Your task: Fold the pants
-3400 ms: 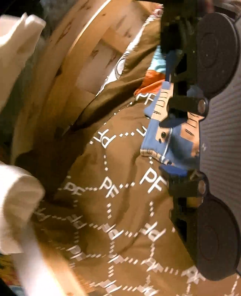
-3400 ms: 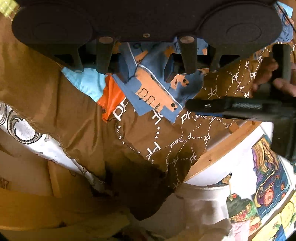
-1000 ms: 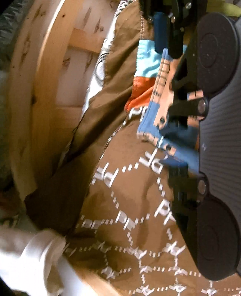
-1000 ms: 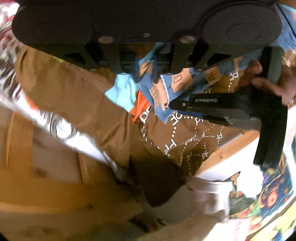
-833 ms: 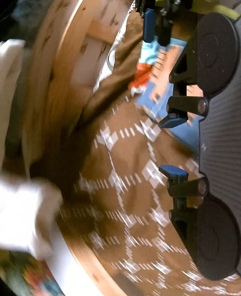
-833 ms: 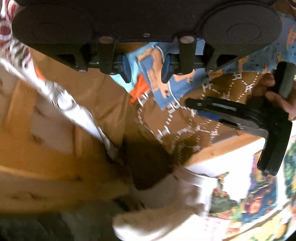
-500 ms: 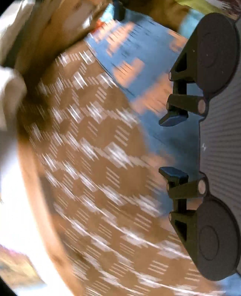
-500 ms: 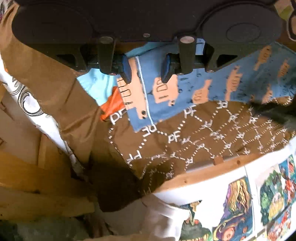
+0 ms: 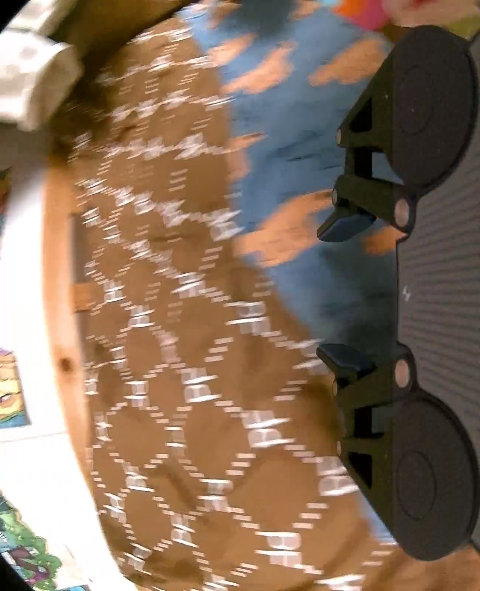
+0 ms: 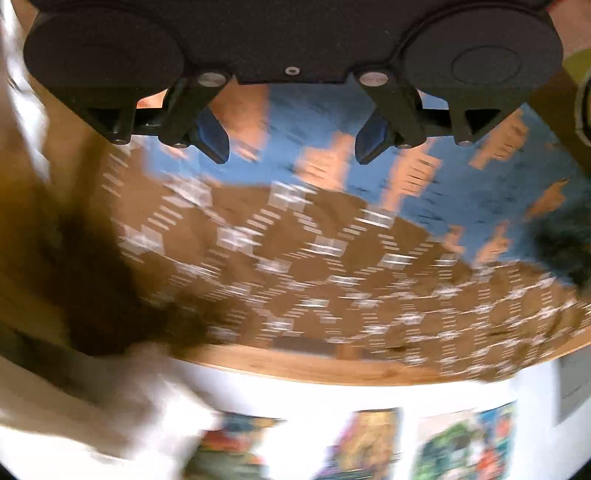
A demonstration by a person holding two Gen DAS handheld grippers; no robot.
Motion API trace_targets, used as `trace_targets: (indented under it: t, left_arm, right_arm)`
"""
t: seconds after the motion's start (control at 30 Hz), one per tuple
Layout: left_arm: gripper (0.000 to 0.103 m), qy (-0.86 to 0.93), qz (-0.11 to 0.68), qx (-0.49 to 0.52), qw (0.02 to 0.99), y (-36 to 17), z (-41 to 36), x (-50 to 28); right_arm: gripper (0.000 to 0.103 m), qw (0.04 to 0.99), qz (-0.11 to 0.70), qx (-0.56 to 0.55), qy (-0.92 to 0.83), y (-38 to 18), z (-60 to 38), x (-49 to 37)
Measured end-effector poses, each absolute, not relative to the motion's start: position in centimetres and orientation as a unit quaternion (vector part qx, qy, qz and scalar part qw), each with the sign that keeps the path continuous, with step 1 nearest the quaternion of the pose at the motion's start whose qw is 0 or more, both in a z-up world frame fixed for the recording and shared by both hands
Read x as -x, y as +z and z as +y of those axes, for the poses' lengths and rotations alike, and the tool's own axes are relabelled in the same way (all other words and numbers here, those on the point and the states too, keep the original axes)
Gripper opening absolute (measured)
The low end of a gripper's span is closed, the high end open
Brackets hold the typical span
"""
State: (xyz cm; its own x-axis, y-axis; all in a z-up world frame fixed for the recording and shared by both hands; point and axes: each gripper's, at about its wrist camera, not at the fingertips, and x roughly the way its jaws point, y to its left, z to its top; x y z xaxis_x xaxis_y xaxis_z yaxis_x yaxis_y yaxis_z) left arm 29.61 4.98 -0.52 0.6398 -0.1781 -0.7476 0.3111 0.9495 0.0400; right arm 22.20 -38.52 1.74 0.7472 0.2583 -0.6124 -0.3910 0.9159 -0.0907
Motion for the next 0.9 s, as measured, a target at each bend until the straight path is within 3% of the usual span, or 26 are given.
trace_targets:
  t: [0.1, 0.2, 0.23, 0.3, 0.37, 0.43, 0.6, 0.73, 0.8, 0.9]
  left_arm:
    - [0.065, -0.172, 0.419, -0.056, 0.89, -0.4, 3.9, -34.6]
    - [0.056, -0.208, 0.471, -0.048, 0.856, -1.7, 2.9, -38.5]
    - [0.045, -0.215, 0.491, -0.045, 0.843, -2.2, 2.6, -39.4]
    - [0.038, -0.223, 0.51, -0.045, 0.83, -2.8, 2.3, -40.1]
    - [0.011, -0.231, 0.509, -0.05, 0.827, -2.9, 2.0, -39.9]
    - [0.009, -0.229, 0.504, -0.062, 0.831, -2.6, 1.6, -39.5]
    - [0.007, -0.195, 0.453, -0.092, 0.865, -0.9, 1.1, -37.7]
    - [0.008, -0.176, 0.443, -0.166, 0.863, -2.8, -0.9, -36.8]
    - [0.012, -0.168, 0.438, -0.181, 0.864, -3.1, -1.5, -36.7]
    - [0.032, -0.162, 0.406, -0.184, 0.881, -1.9, -1.3, -35.1]
  right_arm:
    - [0.077, 0.914, 0.306, 0.11, 0.243, 1.6, -34.7, -23.9]
    - [0.075, 0.901, 0.314, 0.101, 0.281, 0.5, -31.7, -24.6]
    - [0.072, 0.896, 0.321, 0.097, 0.291, 0.1, -30.9, -24.7]
    - [0.069, 0.887, 0.333, 0.092, 0.307, -0.6, -29.6, -24.4]
    - [0.068, 0.881, 0.339, 0.087, 0.319, -1.4, -28.6, -23.8]
    - [0.068, 0.872, 0.347, 0.086, 0.334, -2.0, -28.0, -23.1]
    - [0.067, 0.858, 0.371, 0.116, 0.335, -4.2, -27.7, -21.6]
    - [0.067, 0.864, 0.377, 0.081, 0.323, -5.0, -28.4, -21.5]
    - [0.067, 0.866, 0.374, 0.085, 0.321, -4.9, -28.5, -21.3]
    - [0.07, 0.877, 0.362, 0.065, 0.309, -3.5, -29.8, -20.4]
